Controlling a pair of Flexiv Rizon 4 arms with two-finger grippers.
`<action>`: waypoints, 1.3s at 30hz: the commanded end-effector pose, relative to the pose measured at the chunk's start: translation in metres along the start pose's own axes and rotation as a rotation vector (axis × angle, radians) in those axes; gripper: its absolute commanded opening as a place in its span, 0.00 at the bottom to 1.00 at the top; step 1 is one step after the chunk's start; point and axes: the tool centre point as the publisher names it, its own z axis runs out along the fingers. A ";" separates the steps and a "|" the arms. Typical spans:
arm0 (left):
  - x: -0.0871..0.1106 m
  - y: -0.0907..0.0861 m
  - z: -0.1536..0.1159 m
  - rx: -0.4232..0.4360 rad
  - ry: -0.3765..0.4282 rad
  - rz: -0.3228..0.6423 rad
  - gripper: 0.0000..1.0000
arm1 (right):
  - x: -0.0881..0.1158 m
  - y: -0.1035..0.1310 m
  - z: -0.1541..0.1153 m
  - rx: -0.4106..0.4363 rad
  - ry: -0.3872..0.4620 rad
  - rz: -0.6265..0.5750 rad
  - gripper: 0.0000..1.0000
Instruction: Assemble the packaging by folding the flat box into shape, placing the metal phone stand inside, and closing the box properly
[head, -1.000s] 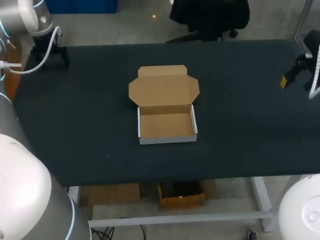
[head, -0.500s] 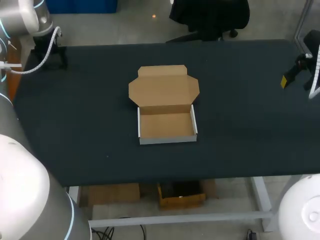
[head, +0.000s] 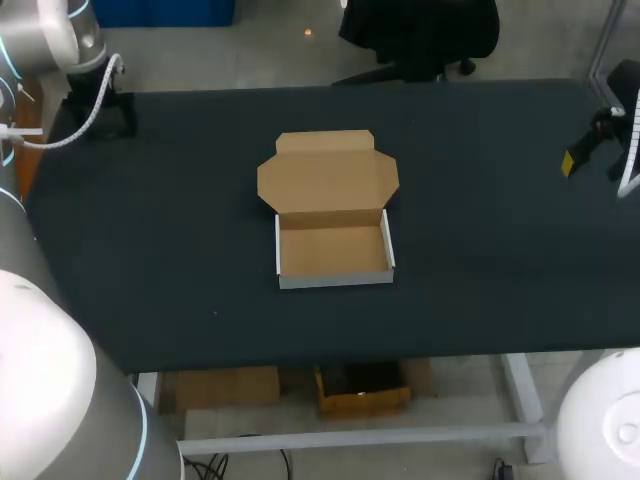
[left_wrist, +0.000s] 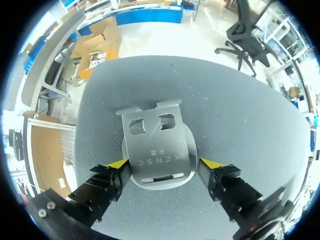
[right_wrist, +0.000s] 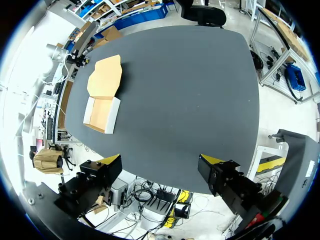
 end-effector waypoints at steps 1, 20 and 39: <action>0.000 -0.011 0.005 -0.112 -0.002 -0.001 0.80 | 0.000 0.000 -0.001 0.004 0.003 0.000 1.00; -0.003 0.000 -0.008 -0.075 0.009 0.007 0.00 | 0.000 0.000 -0.001 0.004 0.003 0.000 1.00; 0.001 0.028 -0.035 0.007 0.025 0.052 0.00 | 0.000 0.000 -0.001 0.004 0.003 0.000 1.00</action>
